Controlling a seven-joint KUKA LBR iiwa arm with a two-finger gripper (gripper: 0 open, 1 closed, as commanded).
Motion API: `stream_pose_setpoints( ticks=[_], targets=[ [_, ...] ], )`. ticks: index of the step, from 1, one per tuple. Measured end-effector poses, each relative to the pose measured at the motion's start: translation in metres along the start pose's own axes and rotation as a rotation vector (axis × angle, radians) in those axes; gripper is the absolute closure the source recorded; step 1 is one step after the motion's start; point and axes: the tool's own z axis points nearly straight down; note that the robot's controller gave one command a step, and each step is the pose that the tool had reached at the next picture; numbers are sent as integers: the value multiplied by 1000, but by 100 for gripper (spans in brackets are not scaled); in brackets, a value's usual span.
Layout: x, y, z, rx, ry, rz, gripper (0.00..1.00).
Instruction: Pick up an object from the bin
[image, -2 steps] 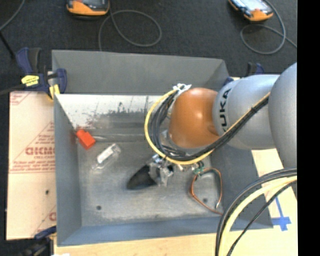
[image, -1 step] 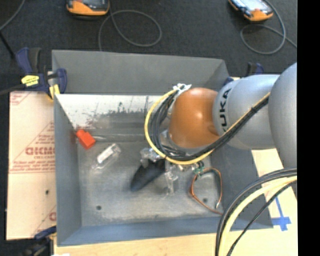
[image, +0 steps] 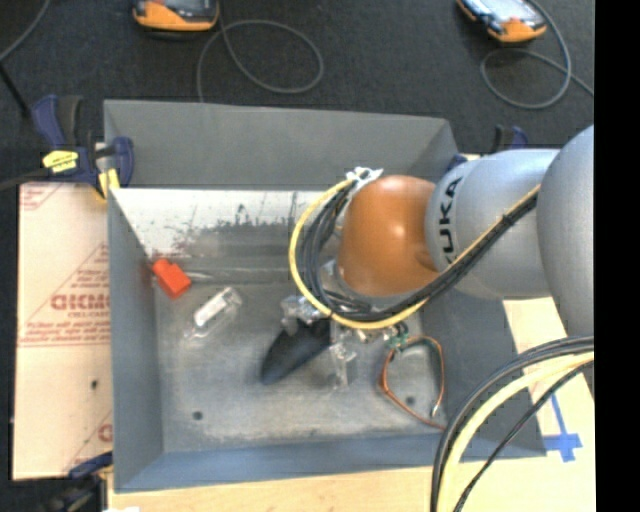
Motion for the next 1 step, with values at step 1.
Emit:
stream_pose_setpoints(
  ticks=[1],
  targets=[
    [0,0,0,0,0,0,0]
  ],
)
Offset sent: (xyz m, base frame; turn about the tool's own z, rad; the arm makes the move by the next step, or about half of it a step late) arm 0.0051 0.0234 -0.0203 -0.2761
